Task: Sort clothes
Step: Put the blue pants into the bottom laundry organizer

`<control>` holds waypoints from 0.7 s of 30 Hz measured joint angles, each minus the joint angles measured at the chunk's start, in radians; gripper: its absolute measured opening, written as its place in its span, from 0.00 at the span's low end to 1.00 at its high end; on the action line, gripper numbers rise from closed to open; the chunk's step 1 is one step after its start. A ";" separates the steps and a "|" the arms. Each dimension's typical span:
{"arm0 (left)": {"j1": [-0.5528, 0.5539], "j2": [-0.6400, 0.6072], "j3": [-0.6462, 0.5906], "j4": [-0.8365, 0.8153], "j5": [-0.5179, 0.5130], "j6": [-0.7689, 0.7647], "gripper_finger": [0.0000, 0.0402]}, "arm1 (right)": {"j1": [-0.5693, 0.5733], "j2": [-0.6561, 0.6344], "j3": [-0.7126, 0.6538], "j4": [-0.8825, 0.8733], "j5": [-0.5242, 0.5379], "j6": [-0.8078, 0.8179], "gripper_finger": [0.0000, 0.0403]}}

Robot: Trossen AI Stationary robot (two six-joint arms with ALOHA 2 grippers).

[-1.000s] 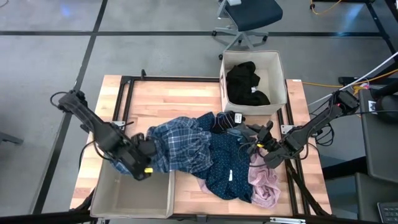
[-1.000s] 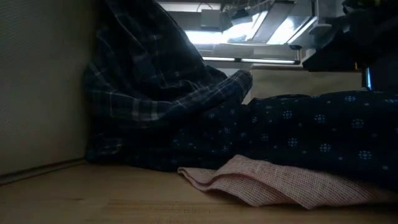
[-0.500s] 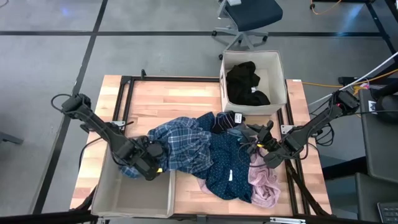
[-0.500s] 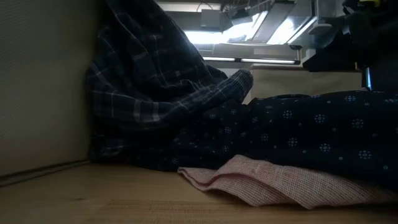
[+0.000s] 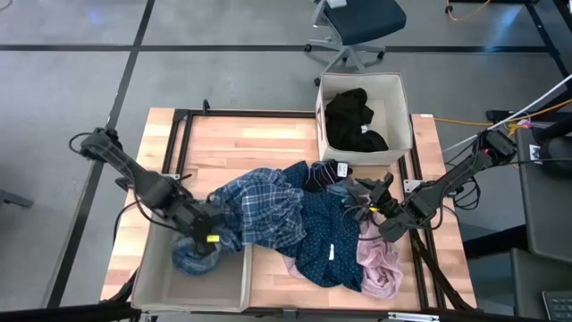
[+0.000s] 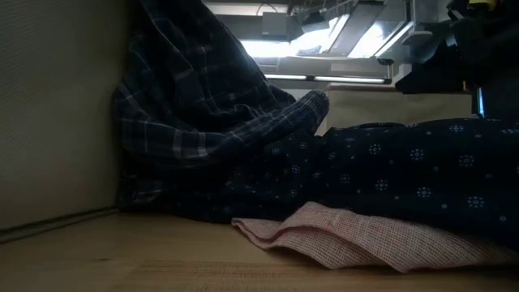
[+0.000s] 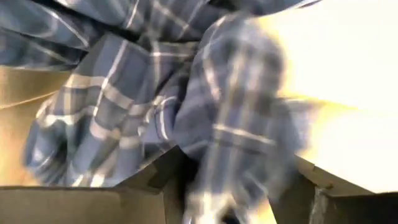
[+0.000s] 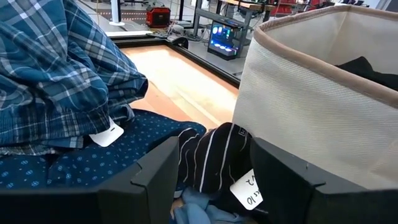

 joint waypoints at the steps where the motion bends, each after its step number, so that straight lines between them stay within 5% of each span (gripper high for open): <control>1: 0.001 -0.017 0.011 0.000 0.000 -0.007 0.42 | 0.000 0.004 0.000 0.001 0.000 0.000 0.50; 5: 0.017 -0.093 0.062 0.002 -0.039 -0.012 0.41 | -0.001 0.029 0.000 0.005 0.002 0.004 0.50; 9: 0.060 -0.146 0.095 0.048 -0.203 0.063 0.40 | -0.001 0.057 0.000 0.009 0.019 0.007 0.50; 15: 0.185 -0.124 0.097 0.365 -0.398 0.468 0.40 | -0.002 0.066 0.000 0.010 0.019 0.007 0.50; 21: 0.326 0.025 0.097 0.662 -0.363 0.856 0.40 | -0.002 0.066 0.000 0.010 0.019 0.003 0.50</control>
